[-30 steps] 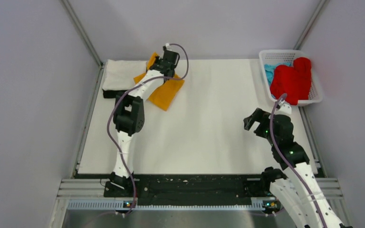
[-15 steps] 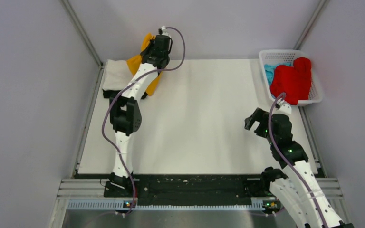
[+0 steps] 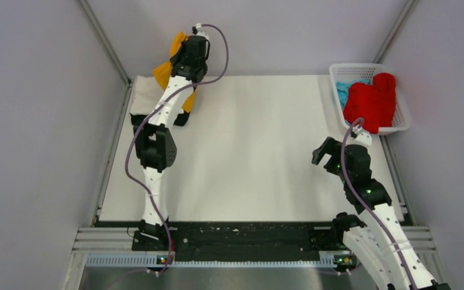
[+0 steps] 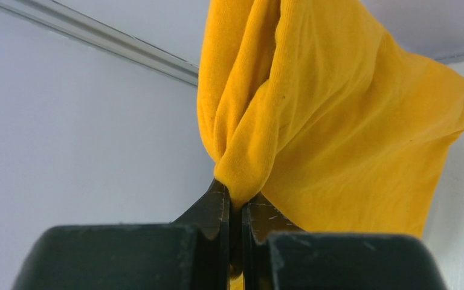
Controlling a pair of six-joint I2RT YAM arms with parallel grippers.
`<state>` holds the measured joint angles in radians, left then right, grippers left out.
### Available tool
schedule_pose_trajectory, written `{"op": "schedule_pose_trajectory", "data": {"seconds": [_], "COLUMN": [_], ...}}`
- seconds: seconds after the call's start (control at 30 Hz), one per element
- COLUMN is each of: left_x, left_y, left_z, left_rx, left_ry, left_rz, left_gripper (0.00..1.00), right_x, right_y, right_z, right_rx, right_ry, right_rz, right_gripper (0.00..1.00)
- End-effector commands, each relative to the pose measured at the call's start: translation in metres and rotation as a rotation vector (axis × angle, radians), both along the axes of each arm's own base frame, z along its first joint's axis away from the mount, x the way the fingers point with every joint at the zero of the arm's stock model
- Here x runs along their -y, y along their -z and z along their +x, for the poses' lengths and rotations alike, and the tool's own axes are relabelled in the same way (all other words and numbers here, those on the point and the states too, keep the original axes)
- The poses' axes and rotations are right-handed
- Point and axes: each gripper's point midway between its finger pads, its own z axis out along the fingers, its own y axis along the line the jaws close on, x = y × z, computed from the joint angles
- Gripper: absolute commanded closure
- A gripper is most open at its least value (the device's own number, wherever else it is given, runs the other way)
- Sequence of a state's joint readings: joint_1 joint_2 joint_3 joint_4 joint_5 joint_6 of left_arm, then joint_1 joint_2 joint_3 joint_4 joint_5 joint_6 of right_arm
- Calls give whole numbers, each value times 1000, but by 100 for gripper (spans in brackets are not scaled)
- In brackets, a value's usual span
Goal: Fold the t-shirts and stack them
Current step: Put the neatly folded tshirt into the corner of the board with the left arm
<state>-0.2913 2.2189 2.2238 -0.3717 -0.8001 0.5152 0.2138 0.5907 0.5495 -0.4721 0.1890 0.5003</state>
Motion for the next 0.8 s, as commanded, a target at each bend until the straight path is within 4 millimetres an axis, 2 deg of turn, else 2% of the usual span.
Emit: {"op": "schedule_pose_trajectory", "data": {"seconds": [0.0,0.17,0.23,0.43,0.47,0.5,0.53,0.57,0.67,0.7,0.73,0.77], "left_x": [-28,-58,-77,-108,-111,-115,-121,-129,-145,-143,-136,-131], "left_y": [-48,-21,-11,35,41,46,48,46,35,32,27,19], "left_z": [-2,9,14,32,34,36,38,38,33,31,29,25], "left_rx": [138,95,95,46,42,41,53,78,126,114,114,122], "left_ry": [-47,-60,-89,-98,-99,-109,-133,-165,-240,-230,-200,-179], "left_rz": [-65,-101,-103,-143,-145,-143,-136,-128,-151,-183,-227,-263], "left_gripper": [100,100,100,100,95,84,65,53,29,13,2,1], "right_x": [3,5,7,10,10,10,11,11,14,15,15,15], "right_y": [-12,-11,-10,-3,-2,-2,-1,0,0,-1,-2,-2], "right_z": [6,6,6,6,6,6,6,6,6,6,6,7], "right_rx": [40,36,33,-3,-7,-12,-15,-20,-25,-23,-22,-18], "right_ry": [27,36,46,66,68,68,71,73,89,94,96,99], "right_rz": [-1,-5,-10,-22,-23,-25,-27,-30,-34,-36,-35,-34], "right_gripper": [1,1,1,1,1,1,1,1,1,1,1,1]}}
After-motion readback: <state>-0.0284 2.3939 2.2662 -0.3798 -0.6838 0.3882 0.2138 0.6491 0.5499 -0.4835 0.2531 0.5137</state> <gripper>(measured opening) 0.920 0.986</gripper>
